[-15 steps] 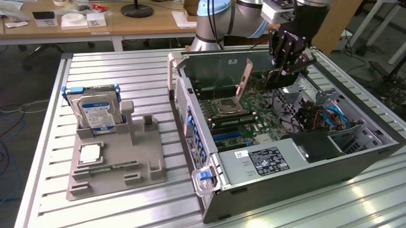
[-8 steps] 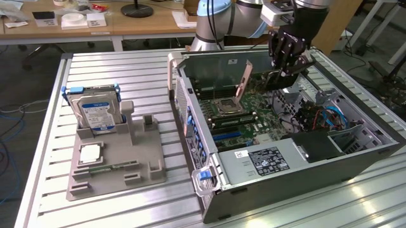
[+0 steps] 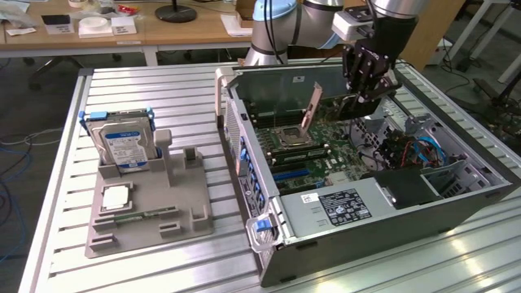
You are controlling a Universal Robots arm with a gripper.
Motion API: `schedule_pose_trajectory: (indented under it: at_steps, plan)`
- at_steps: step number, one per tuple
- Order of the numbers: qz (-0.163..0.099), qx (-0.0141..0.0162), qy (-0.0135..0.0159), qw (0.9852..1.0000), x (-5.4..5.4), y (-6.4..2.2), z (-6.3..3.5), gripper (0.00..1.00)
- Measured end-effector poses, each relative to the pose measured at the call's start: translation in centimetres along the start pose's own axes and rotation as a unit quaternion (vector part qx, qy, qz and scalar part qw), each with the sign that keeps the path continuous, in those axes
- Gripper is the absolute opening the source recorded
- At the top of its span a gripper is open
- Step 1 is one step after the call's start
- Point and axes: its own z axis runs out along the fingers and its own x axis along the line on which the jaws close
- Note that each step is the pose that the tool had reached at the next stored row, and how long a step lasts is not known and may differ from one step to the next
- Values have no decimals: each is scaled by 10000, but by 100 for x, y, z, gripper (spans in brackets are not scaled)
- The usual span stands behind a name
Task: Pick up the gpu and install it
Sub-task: 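Insert the gpu into the slot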
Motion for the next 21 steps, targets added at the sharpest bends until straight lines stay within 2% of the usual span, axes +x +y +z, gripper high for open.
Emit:
schedule_pose_trajectory:
  at_steps: [4,21]
  plan:
    - [0,0,1,10000,0,8,37,27]
    - [0,0,0,10000,12,16,56,27]
